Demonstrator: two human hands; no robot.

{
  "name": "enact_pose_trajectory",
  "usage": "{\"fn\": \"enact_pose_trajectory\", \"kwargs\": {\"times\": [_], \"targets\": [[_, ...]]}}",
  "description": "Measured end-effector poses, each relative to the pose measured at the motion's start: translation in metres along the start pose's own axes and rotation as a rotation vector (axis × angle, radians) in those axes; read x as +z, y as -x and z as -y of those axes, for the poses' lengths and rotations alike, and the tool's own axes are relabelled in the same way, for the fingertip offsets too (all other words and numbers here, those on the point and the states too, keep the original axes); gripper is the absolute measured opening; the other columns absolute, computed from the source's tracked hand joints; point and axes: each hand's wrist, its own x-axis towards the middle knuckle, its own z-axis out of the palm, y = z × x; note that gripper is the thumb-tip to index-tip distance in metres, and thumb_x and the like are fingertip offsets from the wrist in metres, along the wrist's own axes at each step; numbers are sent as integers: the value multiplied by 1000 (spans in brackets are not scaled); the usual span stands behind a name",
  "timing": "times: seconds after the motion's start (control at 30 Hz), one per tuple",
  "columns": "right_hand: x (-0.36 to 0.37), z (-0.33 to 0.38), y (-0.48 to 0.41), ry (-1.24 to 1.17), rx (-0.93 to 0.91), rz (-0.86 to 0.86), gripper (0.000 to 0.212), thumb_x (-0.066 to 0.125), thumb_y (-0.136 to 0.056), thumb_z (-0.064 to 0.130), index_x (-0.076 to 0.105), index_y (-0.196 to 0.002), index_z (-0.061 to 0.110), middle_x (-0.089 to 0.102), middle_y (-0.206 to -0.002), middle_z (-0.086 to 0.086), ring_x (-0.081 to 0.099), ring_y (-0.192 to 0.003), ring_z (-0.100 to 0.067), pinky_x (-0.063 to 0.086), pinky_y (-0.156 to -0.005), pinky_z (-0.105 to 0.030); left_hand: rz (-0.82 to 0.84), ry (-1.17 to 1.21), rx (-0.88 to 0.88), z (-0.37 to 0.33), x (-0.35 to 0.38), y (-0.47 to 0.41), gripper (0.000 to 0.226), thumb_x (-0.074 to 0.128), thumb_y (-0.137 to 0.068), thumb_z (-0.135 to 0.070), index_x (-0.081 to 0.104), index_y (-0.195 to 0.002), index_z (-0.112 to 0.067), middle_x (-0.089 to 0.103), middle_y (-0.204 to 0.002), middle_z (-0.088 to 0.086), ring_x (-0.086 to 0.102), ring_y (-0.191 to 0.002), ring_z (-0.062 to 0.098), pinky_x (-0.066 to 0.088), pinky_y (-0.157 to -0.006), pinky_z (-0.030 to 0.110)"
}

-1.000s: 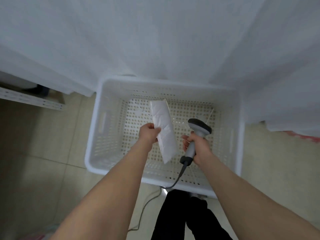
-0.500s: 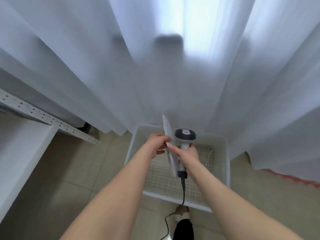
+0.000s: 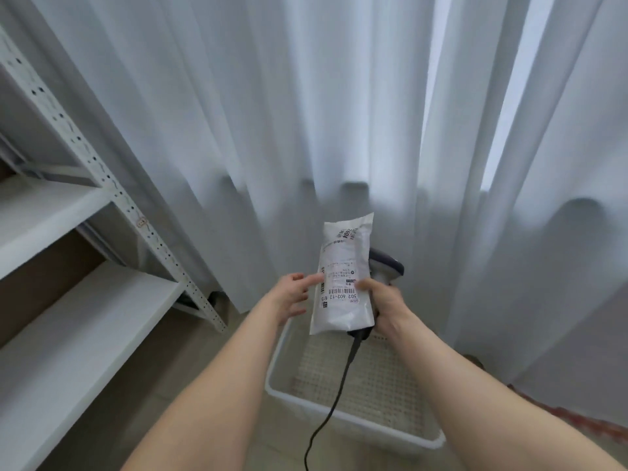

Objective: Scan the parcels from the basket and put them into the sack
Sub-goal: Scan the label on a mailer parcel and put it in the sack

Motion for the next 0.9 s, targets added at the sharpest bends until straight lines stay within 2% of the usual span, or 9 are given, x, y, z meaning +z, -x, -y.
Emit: {"fn": "enact_pose_trajectory", "kwargs": {"times": [0.07, 0.17, 0.27, 0.33, 0.5, 0.6, 0.67, 0.73, 0.9], "targets": [[9, 6, 29, -31, 2, 57, 39, 53, -83, -13, 55, -122, -13, 63, -117, -31, 61, -109, -47, 45, -99, -59, 168, -3, -41, -2, -10, 34, 74, 80, -66, -39, 51, -128, -9, 68, -113, 7, 65, -101, 22, 54, -86, 39], [25, 8, 66, -12, -15, 99, 36, 54, -83, -10, 56, -120, -11, 64, -116, -31, 62, -108, -47, 46, -97, -60, 276, 91, 34, -6, -18, 68, 51, 75, -74, -27, 59, -118, -7, 72, -106, 10, 70, -92, 24, 58, -75, 37], [39, 5, 90, 25, -81, 37, 35, 58, -84, -10, 56, -118, -8, 66, -112, -29, 65, -103, -44, 50, -93, -59, 197, 134, 144, -15, -32, 91, 46, 69, -82, -6, 54, -125, 1, 68, -112, 18, 68, -95, 31, 56, -81, 42], [48, 2, 101, 65, -126, -24, 35, 58, -82, -12, 55, -117, -8, 67, -107, -27, 66, -98, -43, 52, -90, -58, 166, 99, 181, -19, -50, 105, 46, 68, -84, -4, 52, -127, 1, 68, -113, 18, 67, -99, 32, 54, -86, 44], [84, -18, 123, 86, -190, -56, 21, 55, -82, -13, 57, -99, -1, 66, -107, -26, 67, -89, -39, 54, -87, -56, 368, 52, 171, -13, -107, 137, 36, 57, -90, 2, 54, -125, -4, 63, -124, 16, 62, -110, 32, 51, -94, 44], [109, -36, 136, 90, -226, -62, 30, 55, -82, -13, 55, -109, -2, 66, -102, -23, 66, -89, -38, 53, -88, -56, 268, -5, 182, -6, -139, 151, 31, 60, -89, 1, 58, -120, -5, 66, -116, 13, 68, -90, 23, 59, -75, 34], [120, -52, 146, 102, -234, -77, 32, 55, -81, -12, 54, -111, 1, 62, -85, -17, 61, -74, -31, 55, -78, -46, 145, -32, 192, 0, -156, 153, 31, 63, -88, -1, 59, -119, -3, 68, -111, 13, 69, -84, 21, 59, -70, 32], [126, -65, 156, 94, -249, -91, 28, 55, -83, -10, 54, -107, 3, 52, -72, -11, 49, -60, -21, 44, -59, -34, 1, -22, 199, 10, -168, 149, 34, 63, -88, -1, 57, -122, 0, 67, -113, 16, 68, -87, 25, 58, -78, 37], [129, -77, 179, 52, -225, 65, 6, 58, -89, 0, 57, -91, 6, 52, -59, -7, 47, -46, -16, 39, -46, -25, -220, 51, 248, 25, -192, 145, 30, 58, -89, 5, 59, -118, -2, 65, -116, 17, 65, -101, 32, 53, -90, 45]]}}
